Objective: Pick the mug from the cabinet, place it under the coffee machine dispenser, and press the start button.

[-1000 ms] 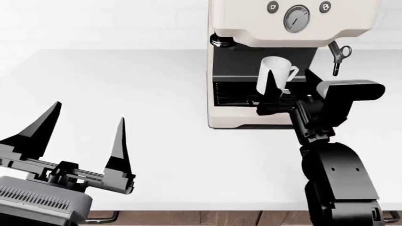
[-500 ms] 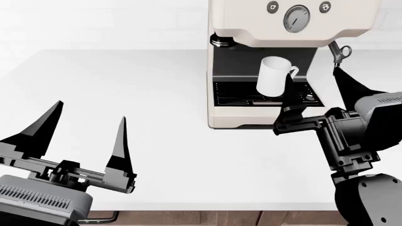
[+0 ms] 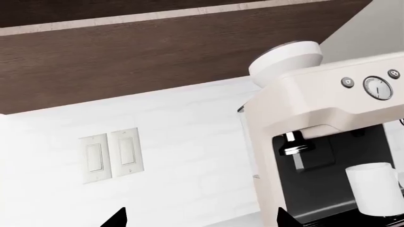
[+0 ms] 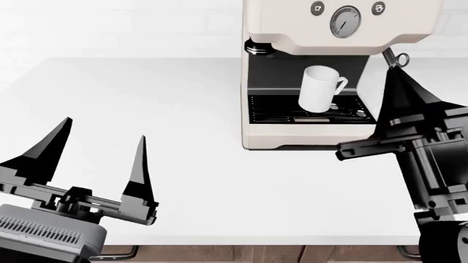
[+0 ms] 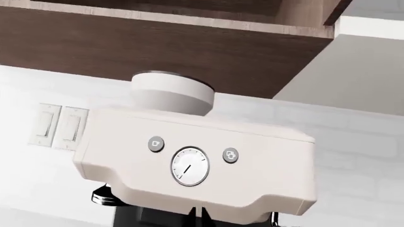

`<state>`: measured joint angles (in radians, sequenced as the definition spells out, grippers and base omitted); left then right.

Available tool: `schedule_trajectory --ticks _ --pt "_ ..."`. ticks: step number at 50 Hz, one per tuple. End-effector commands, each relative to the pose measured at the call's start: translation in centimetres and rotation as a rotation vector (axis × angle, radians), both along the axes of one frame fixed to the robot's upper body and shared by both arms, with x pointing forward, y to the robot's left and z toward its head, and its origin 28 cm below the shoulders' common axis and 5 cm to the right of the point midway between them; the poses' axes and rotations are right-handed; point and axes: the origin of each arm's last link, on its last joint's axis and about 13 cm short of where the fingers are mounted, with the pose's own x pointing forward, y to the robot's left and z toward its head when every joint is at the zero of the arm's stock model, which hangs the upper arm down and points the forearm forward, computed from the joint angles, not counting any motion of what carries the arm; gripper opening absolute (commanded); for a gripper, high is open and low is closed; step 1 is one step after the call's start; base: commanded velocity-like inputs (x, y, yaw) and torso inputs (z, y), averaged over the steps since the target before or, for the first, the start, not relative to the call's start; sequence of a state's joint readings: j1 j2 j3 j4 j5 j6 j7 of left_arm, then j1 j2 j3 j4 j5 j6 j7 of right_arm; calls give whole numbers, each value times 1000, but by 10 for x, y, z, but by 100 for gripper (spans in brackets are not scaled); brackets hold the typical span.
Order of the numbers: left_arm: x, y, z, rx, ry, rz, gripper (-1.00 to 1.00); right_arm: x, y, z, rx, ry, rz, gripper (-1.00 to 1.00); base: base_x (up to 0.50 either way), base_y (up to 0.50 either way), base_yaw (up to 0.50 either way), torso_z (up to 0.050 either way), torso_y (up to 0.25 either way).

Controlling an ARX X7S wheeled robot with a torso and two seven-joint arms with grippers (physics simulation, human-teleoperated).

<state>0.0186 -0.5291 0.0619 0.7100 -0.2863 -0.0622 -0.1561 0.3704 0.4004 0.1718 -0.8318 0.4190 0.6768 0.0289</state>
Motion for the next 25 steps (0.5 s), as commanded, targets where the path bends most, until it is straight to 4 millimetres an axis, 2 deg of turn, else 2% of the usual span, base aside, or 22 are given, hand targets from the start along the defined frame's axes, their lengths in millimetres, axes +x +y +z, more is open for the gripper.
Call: schedule_trajectory --ticks 1,13,25 --pt "-1 0 0 -2 -1 2 100 -7 1 17 -18 -68 -14 -100 0 0 0 0 0" --pt "-1 0 0 -3 -4 -5 100 -4 0 32 -34 -107 -21 -100 0 0 0 0 0" --pt "-1 0 1 -1 -6 -5 100 28 -1 35 -51 -35 4 -100 0 0 0 0 0"
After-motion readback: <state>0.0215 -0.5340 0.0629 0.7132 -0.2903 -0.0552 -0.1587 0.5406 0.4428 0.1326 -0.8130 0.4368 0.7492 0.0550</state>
